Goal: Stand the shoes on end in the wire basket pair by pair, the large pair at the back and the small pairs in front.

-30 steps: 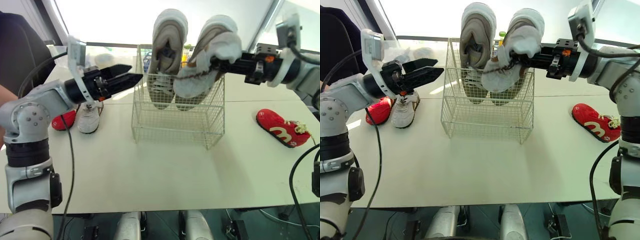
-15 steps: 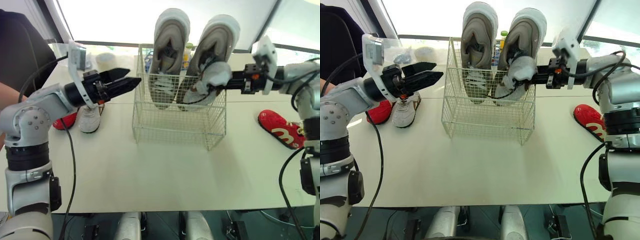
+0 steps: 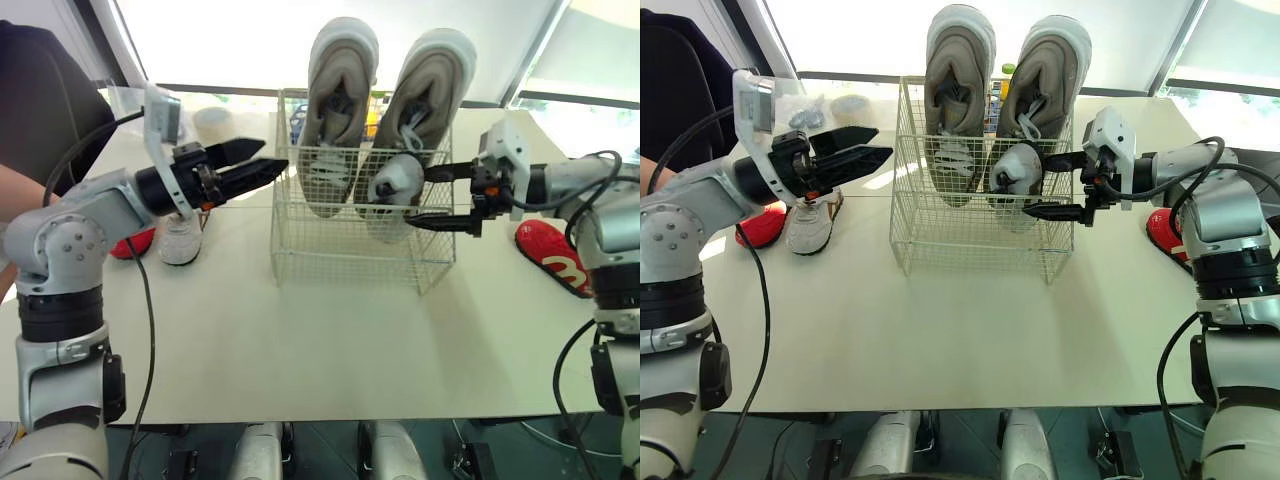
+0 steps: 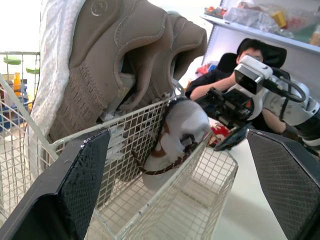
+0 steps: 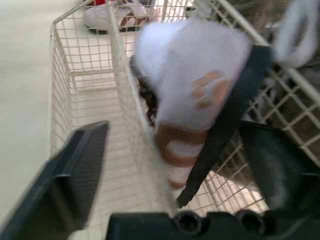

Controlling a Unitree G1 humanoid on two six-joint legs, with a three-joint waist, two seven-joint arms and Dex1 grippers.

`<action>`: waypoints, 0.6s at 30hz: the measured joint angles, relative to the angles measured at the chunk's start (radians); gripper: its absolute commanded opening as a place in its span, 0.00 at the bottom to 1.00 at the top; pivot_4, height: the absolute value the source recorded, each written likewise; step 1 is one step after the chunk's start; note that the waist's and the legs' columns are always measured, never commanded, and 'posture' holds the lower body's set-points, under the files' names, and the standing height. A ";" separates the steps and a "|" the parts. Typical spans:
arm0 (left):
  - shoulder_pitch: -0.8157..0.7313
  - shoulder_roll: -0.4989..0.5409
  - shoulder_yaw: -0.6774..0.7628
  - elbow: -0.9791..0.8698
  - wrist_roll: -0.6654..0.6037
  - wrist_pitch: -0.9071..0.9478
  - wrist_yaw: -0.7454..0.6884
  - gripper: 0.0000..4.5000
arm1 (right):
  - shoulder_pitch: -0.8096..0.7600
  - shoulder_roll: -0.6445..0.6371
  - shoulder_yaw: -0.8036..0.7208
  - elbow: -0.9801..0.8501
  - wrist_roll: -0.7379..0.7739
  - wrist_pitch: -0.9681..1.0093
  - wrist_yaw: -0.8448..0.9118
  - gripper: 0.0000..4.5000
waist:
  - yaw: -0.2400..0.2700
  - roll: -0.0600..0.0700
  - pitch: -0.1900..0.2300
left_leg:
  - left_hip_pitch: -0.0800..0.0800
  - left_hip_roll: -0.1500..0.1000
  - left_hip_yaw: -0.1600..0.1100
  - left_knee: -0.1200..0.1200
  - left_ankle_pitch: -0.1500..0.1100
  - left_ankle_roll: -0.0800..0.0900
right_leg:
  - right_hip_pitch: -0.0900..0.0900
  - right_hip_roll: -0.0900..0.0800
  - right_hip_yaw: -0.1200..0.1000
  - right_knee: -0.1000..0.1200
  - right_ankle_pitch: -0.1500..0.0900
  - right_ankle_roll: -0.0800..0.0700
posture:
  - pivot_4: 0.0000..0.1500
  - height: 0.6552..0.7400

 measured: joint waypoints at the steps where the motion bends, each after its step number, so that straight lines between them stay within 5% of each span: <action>1: 0.005 0.005 -0.001 0.000 0.008 0.000 0.000 1.00 | 0.009 -0.011 -0.012 -0.021 -0.001 0.008 -0.007 0.99 | 0.000 0.000 0.000 | 0.000 0.000 0.000 0.000 0.000 0.000 | 0.000 0.000 0.000 0.000 0.000 0.000 | 1.00 1.00; 11: 0.043 0.063 0.019 0.046 0.142 -0.044 0.082 1.00 | 0.058 -0.152 -0.221 -0.225 0.024 0.083 -0.095 0.99 | 0.000 0.000 0.000 | 0.000 0.000 0.000 -0.002 0.000 0.000 | -0.002 0.000 0.000 0.000 -0.001 -0.002 | 1.00 1.00; 18: -0.028 0.059 -0.016 0.299 0.365 -0.073 0.270 1.00 | 0.050 -0.152 -0.291 -0.463 0.215 0.243 -0.126 0.99 | 0.001 0.000 0.000 | -0.001 0.000 -0.002 -0.002 0.000 0.000 | -0.002 0.000 0.000 0.000 -0.001 -0.002 | 1.00 1.00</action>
